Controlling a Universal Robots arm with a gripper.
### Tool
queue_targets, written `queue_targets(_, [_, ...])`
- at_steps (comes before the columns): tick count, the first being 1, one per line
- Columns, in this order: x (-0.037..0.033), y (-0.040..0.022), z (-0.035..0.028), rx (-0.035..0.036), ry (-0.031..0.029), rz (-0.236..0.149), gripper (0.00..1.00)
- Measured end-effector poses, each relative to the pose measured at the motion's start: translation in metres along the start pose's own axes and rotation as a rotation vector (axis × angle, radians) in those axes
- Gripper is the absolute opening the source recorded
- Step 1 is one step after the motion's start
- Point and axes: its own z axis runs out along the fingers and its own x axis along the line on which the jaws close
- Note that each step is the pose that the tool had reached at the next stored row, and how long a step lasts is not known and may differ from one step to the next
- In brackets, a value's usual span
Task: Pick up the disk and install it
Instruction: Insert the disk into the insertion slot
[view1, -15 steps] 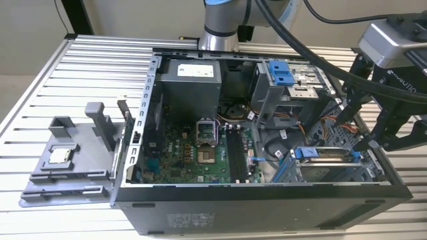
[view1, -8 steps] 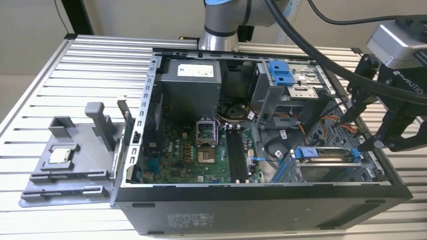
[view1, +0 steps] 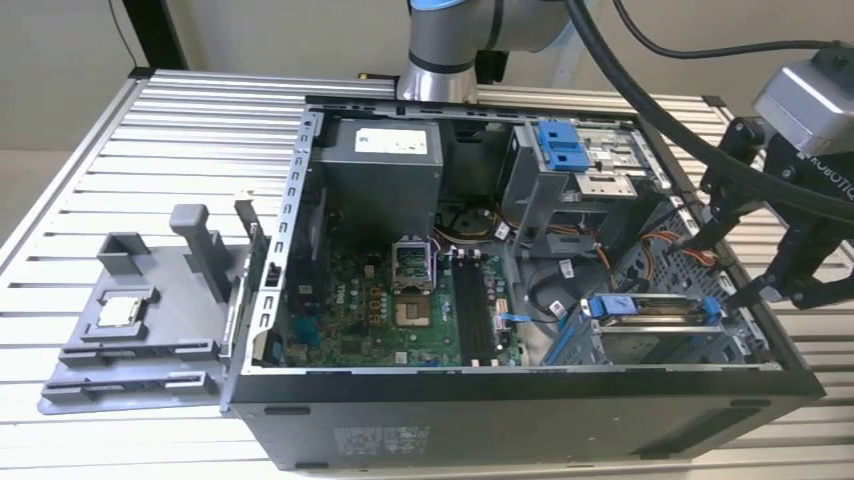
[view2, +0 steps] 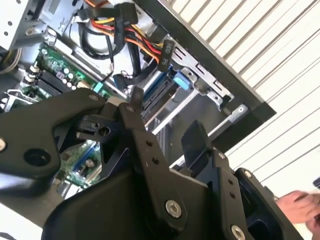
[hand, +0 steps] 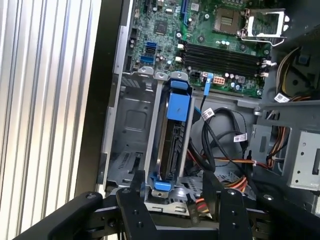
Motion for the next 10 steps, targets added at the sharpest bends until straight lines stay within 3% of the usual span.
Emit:
queue_targets(6, [0.0014, -0.0075, 0.0022, -0.0021, 0.0004, -0.045, 1.0])
queue_targets(10, [-0.0004, -0.009, 0.0051, -0.0031, 0.0015, -0.064, 1.0])
